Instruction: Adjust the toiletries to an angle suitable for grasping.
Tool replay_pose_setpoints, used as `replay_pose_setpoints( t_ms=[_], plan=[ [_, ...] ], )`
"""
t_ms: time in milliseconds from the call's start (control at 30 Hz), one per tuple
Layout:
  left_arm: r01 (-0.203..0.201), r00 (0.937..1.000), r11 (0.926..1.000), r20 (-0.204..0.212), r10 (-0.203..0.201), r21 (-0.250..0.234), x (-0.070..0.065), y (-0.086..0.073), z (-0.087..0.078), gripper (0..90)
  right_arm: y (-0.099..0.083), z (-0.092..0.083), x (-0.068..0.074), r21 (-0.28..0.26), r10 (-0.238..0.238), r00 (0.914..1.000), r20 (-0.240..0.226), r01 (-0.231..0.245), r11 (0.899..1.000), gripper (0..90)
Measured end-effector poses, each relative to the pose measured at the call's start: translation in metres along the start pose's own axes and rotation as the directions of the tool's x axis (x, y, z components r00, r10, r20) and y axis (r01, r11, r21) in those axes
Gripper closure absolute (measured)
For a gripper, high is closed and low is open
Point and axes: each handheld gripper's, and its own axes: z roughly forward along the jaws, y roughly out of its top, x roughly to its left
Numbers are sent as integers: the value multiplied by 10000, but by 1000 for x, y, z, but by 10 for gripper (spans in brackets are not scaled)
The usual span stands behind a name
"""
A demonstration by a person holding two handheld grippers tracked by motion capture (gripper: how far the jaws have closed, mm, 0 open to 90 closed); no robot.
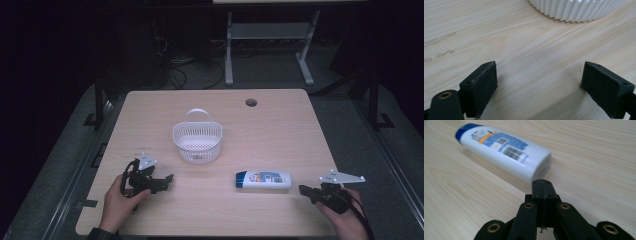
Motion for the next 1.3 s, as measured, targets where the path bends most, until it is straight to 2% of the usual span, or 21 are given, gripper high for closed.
replay_pose_setpoints(
  t_ms=[133, 333, 700, 1300],
  plan=[
    [24, 10000, 10000, 2, -24, -5, 0, 0, 0, 125, 3, 3, 7, 10, -237, 9996, -151, 237, 9997, 900],
    [27, 10000, 10000, 2, -27, -15, 0, 0, 0, 125, 6, 6, 13, -14, -258, 9984, -512, 258, 9997, 900],
    [9, 10000, 10000, 0, -9, -4, 0, 0, 0, 125, 16, 18, 31, -1, -675, 9924, -1033, 679, 9977, 900],
    [10, 10000, 10000, -6, -10, -6, 0, 0, 0, 125, 35, 38, 51, -198, -947, 9839, -1517, 928, 9955, 900]
  ],
)
